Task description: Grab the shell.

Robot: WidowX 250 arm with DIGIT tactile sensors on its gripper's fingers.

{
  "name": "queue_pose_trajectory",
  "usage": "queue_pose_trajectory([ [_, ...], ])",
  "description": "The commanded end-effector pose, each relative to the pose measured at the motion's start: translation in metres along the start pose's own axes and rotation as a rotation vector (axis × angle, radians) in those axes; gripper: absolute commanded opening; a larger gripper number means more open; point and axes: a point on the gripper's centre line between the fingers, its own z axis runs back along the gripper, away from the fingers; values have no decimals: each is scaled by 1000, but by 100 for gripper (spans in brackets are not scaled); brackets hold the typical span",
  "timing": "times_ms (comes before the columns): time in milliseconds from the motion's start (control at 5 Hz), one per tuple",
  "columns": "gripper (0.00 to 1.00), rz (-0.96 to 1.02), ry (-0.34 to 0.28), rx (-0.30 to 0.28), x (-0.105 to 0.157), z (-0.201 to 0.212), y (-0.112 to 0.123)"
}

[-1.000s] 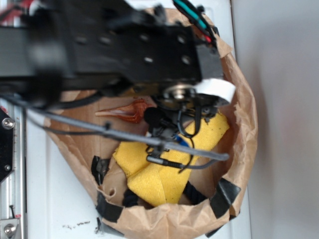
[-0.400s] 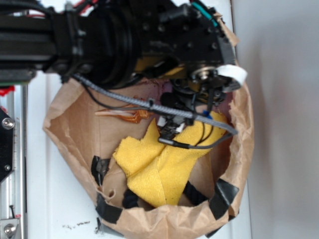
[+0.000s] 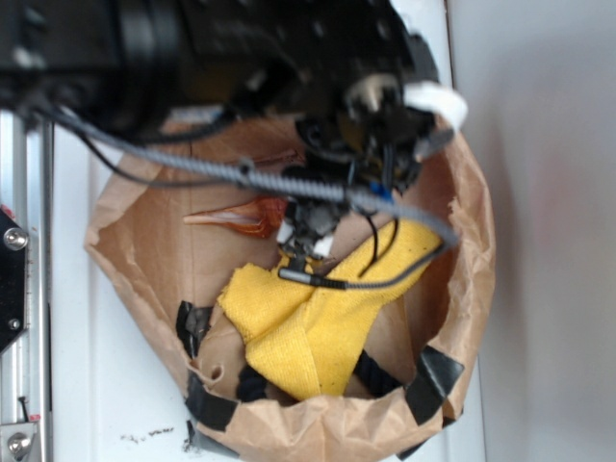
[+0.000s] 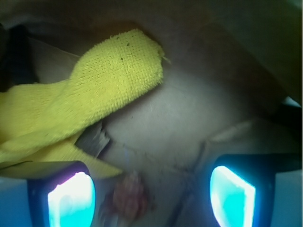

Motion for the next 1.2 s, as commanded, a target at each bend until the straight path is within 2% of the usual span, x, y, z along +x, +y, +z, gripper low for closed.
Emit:
queue_pose_trajectory([
  [0,100,-49,-69,94,-18,2,-5],
  [200,100,-80,-90,116,-31,-10,-11],
  [400,100,-85,-78,126,-37,-18,-16],
  [600,100,-64,-64,105,-46,-20,-26],
  [800,100,3,-22,79,-42,-25,-29],
  [1000,100,20,-25,108,-39,-36,-31],
])
